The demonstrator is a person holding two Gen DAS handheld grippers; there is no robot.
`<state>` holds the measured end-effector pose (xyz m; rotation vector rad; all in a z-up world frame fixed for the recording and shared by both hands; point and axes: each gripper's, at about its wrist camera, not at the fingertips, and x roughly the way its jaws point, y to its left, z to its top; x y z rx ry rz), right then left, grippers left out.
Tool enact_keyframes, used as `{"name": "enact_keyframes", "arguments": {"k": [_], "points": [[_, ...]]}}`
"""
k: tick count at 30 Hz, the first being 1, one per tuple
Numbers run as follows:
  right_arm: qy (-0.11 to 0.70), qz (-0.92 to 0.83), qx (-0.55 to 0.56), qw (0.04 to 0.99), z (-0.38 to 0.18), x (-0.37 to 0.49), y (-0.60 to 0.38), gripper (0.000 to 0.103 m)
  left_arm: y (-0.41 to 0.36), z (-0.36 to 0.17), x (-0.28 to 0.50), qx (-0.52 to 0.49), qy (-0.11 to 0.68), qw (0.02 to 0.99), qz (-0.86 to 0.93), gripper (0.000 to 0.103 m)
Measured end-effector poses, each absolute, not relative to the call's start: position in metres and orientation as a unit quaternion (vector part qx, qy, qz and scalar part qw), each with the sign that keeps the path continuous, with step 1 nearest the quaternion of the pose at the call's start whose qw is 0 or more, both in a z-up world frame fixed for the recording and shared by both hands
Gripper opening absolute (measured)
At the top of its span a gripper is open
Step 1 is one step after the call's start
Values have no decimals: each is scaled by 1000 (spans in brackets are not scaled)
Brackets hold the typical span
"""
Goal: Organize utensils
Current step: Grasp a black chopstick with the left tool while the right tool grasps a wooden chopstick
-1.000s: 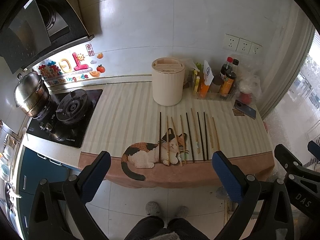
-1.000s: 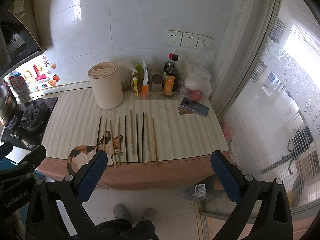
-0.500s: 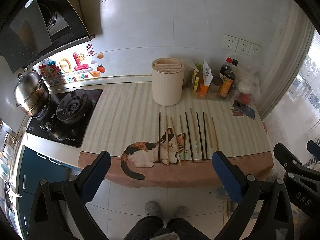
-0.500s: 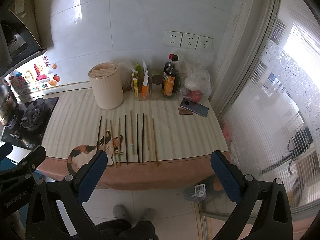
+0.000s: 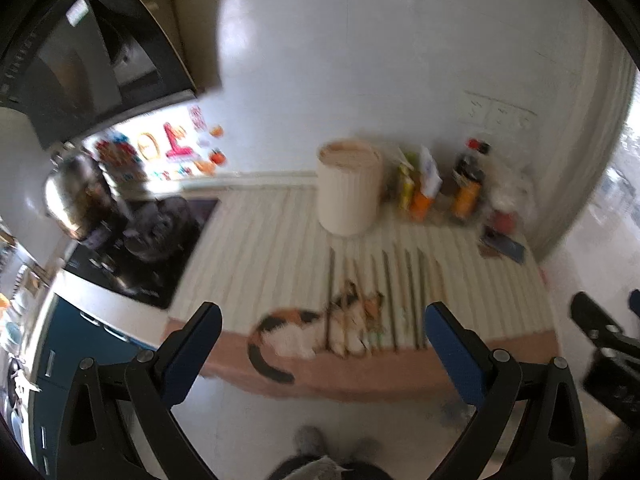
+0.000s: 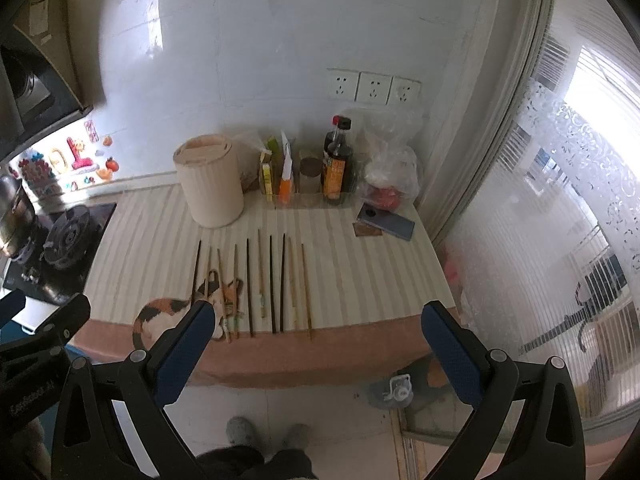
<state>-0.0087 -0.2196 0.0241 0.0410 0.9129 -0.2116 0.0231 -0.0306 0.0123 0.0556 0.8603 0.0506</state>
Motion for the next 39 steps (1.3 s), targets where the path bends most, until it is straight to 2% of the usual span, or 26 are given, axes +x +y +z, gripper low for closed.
{"name": "enact_keyframes", "arguments": {"k": [5,10,14,17,19,22,24,25,27,35,38,39], "points": [[410,-86,34,908,3,8,-233,103,-31,-15,37,31,394,917,49,103],[427,-68,47,900,-37,36,-237,102,-24,-54,75,30,408,909,76,103],[461,-58,52,884,-79,67,-233,92,-9,-91,106,31,444,892,81,103],[493,-25,97,864,-116,94,-231,88,5,-134,142,9,501,863,67,103],[512,-20,109,852,-138,111,-228,80,11,-165,165,-4,542,839,48,102],[538,-23,116,835,-172,137,-221,69,17,-209,194,-15,583,812,28,90],[555,-22,125,822,-193,154,-215,61,19,-237,211,-22,604,797,22,69],[563,-23,127,816,-204,164,-212,57,18,-248,219,-24,614,789,17,66],[575,-31,134,806,-223,181,-207,53,17,-275,237,-28,634,772,2,48],[622,-61,138,769,-288,239,-187,50,7,-329,277,-22,674,737,-42,46],[636,-62,140,756,-300,249,-184,50,0,-334,281,-3,670,741,-48,41],[640,-61,141,753,-303,252,-186,50,-6,-335,282,16,666,744,-50,35]]}}
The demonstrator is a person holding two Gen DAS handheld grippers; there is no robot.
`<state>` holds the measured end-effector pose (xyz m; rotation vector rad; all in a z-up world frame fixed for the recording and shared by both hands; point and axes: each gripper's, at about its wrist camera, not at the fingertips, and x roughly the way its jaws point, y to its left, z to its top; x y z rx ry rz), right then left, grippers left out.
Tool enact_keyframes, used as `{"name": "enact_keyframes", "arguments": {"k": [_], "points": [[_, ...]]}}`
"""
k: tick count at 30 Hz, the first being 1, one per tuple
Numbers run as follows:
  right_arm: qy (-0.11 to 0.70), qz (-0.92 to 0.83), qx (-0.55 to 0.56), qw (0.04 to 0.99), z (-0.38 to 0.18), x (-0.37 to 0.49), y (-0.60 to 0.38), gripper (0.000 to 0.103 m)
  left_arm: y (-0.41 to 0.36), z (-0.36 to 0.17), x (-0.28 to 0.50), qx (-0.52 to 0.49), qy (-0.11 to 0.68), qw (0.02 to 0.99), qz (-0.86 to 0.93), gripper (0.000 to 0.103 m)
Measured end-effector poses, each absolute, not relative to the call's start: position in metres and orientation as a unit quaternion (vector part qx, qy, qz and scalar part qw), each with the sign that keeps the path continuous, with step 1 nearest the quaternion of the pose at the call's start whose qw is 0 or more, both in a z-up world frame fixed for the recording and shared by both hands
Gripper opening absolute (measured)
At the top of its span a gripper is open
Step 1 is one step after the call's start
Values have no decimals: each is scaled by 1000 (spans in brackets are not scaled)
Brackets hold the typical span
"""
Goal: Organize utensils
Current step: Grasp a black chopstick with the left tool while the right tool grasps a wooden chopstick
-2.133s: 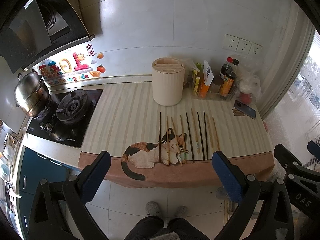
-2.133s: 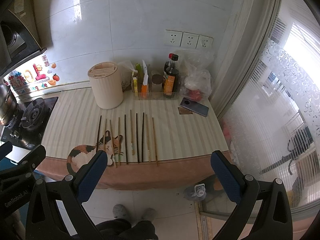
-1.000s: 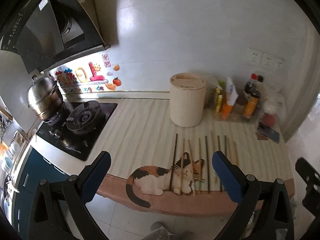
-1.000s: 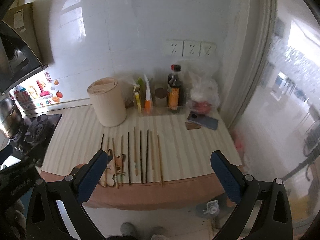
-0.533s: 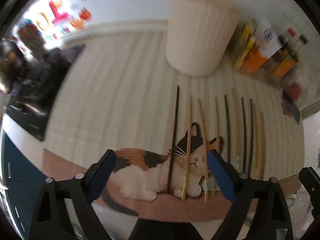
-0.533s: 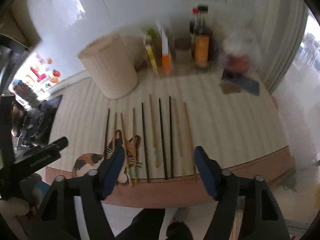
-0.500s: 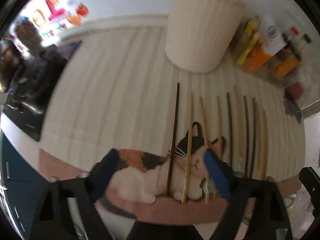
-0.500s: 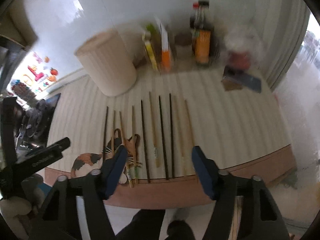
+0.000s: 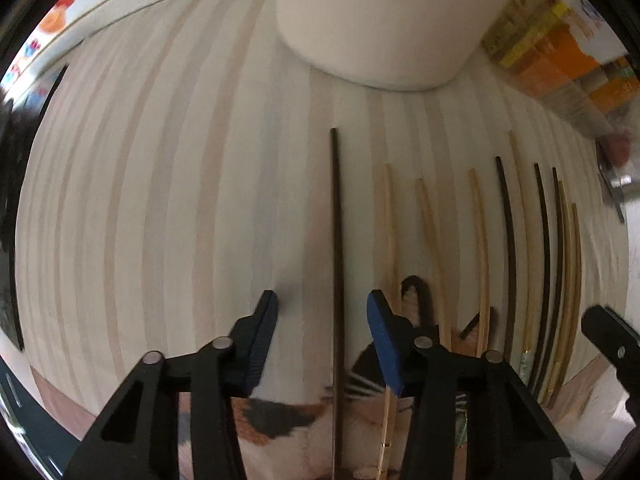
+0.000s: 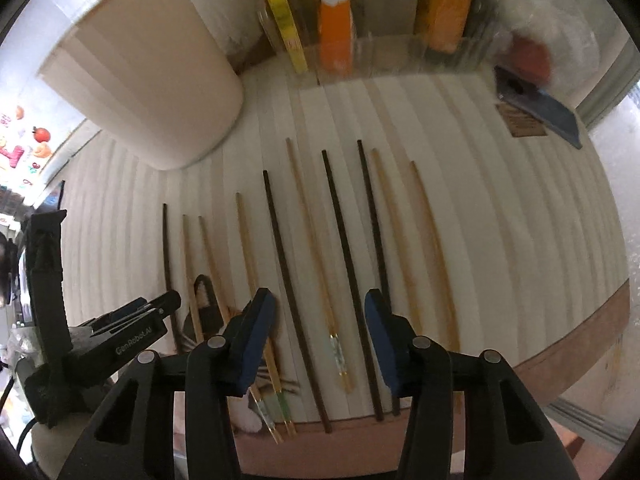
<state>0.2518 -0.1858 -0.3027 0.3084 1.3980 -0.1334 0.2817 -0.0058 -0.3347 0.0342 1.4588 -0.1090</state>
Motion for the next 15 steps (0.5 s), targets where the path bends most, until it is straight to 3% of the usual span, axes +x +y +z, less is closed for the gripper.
{"name": "enact_keyframes", "arguments": {"k": [3,5,15], "points": [[652,-56,135,744,-310,262,-182,50,-15,-335,282,45,650,757,-45,13],[657,-46,131,741,-312,268,-178,50,-15,-336,282,44,649,758,-44,4],[703,11,110,703,-342,305,-148,50,39,-342,265,2,674,738,23,3]]}}
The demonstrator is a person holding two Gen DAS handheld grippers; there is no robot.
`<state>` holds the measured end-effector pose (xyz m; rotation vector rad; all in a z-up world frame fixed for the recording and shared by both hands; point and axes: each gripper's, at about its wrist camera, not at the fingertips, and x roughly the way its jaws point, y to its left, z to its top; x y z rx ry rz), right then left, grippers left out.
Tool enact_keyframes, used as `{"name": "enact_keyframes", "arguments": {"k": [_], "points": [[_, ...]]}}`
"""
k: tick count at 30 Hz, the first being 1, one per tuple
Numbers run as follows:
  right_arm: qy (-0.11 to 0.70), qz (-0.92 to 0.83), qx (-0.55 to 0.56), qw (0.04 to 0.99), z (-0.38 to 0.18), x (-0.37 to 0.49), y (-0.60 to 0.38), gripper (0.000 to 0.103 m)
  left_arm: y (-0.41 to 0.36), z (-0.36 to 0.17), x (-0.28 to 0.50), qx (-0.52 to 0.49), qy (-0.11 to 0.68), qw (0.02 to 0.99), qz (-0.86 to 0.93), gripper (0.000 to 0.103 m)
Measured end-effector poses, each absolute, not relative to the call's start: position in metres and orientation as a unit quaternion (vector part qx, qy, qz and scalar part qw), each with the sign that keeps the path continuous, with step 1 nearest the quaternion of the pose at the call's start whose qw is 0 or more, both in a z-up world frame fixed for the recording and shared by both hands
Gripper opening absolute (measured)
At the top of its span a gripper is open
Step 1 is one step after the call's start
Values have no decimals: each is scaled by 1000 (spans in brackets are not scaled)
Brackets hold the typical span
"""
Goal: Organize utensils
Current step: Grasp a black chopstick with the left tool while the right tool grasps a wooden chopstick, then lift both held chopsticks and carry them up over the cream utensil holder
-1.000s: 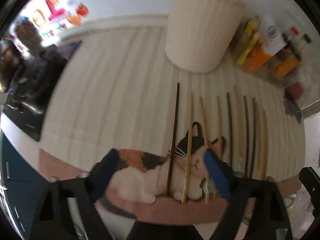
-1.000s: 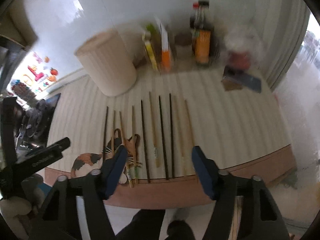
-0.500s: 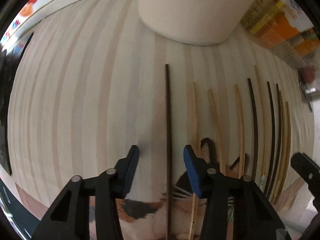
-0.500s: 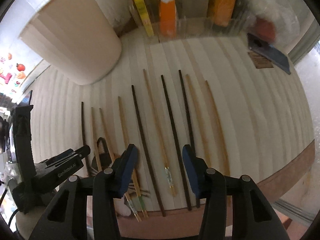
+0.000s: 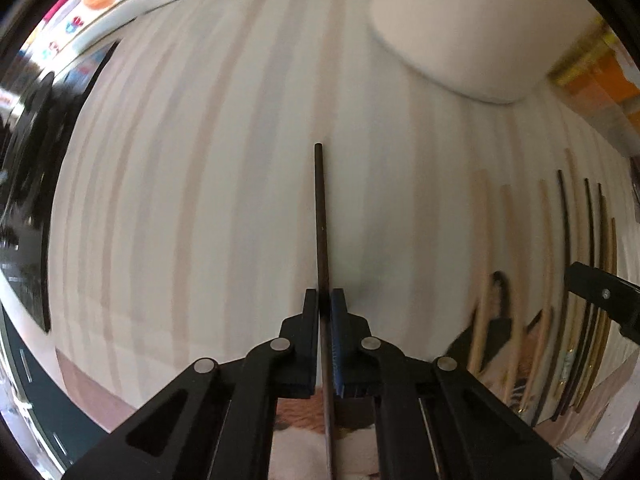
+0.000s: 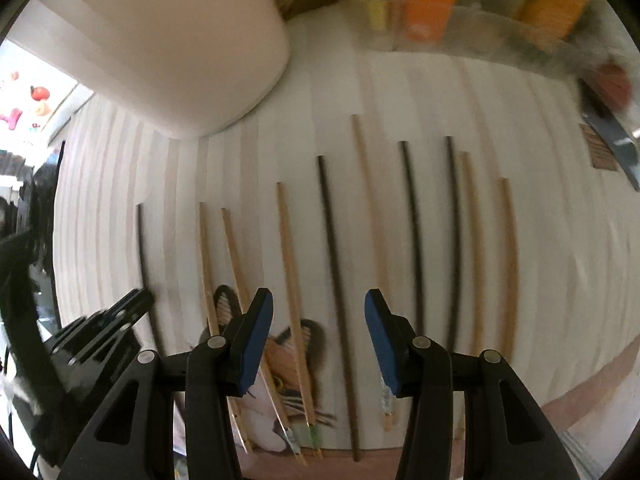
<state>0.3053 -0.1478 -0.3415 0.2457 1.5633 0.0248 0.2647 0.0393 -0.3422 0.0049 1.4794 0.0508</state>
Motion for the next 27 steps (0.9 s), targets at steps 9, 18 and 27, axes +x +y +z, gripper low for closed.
{"name": "enact_keyframes", "arguments": {"k": [9,18,27], "points": [[738,31,37,673,-357,307,-118,15,86,-344,265,-49,679,731,32,3],[749,22,-26,661,-353,305,-114,7,85,-345,261,-13,675,738,-3,5],[752,24,-39,658,-350,298,-104,8,73,-355,271,23,692,722,-15,5]]}}
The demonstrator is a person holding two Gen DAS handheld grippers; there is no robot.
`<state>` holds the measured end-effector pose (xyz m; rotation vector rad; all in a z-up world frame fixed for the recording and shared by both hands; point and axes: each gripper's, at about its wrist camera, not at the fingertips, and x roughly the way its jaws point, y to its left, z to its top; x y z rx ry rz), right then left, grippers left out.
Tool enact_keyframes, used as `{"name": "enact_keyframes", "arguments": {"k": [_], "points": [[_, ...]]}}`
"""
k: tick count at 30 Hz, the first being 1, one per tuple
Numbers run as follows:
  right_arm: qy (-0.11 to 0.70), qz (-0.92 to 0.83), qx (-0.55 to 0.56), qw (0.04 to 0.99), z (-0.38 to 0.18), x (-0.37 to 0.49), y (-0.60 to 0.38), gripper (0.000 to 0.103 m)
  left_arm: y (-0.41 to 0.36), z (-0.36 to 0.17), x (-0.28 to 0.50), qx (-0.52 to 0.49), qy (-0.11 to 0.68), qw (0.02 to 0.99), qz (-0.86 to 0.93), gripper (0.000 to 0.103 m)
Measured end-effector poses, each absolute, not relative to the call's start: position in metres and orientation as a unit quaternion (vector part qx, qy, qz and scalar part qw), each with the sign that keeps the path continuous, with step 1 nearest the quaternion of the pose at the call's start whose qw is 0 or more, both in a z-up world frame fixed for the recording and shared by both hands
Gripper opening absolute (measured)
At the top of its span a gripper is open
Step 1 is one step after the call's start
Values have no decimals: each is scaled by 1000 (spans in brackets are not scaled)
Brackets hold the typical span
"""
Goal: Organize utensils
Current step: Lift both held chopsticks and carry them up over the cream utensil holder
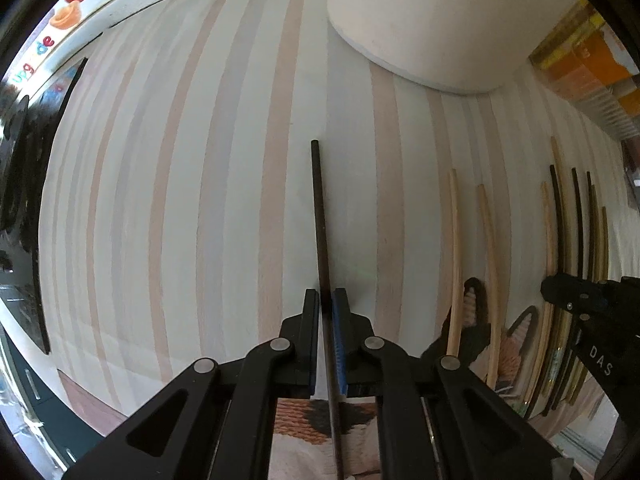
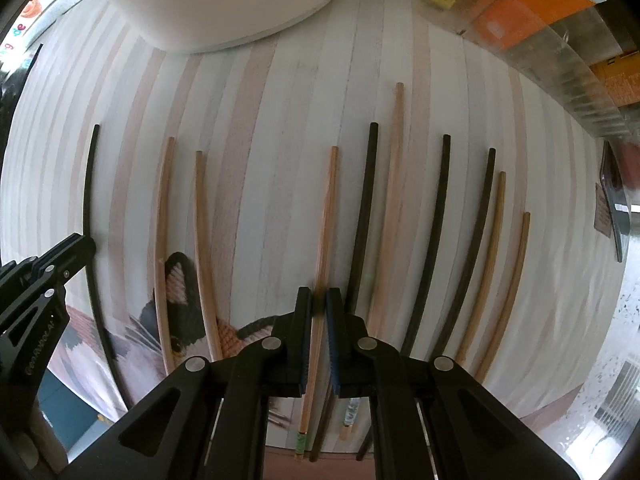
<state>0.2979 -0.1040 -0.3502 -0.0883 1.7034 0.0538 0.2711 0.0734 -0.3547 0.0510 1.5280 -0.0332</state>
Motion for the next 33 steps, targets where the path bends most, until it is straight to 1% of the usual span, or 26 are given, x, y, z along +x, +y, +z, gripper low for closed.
{"name": "enact_keyframes", "arguments": {"k": [5,7,8,11,13,24,31,33], "points": [[757,22,-35,652,-351,301,-110,9,75,-355,276,7,692,722,-7,3],[755,21,-33,654,-352,308,-110,8,80,-341,289,3,689,725,-2,3],[753,22,-32,657,-357,319,-112,8,82,-340,287,13,685,729,4,3],[748,31,-4,662,-358,319,-128,7,79,-326,284,32,672,740,5,3],[745,35,15,666,-351,314,-134,7,82,-320,280,30,666,745,5,3],[708,69,33,702,-299,293,-145,7,100,-271,266,-9,629,777,-3,3],[682,90,47,724,-264,276,-156,7,95,-244,257,-3,599,800,-11,3],[673,96,48,732,-260,288,-158,7,98,-234,258,3,587,810,-8,3]]}}
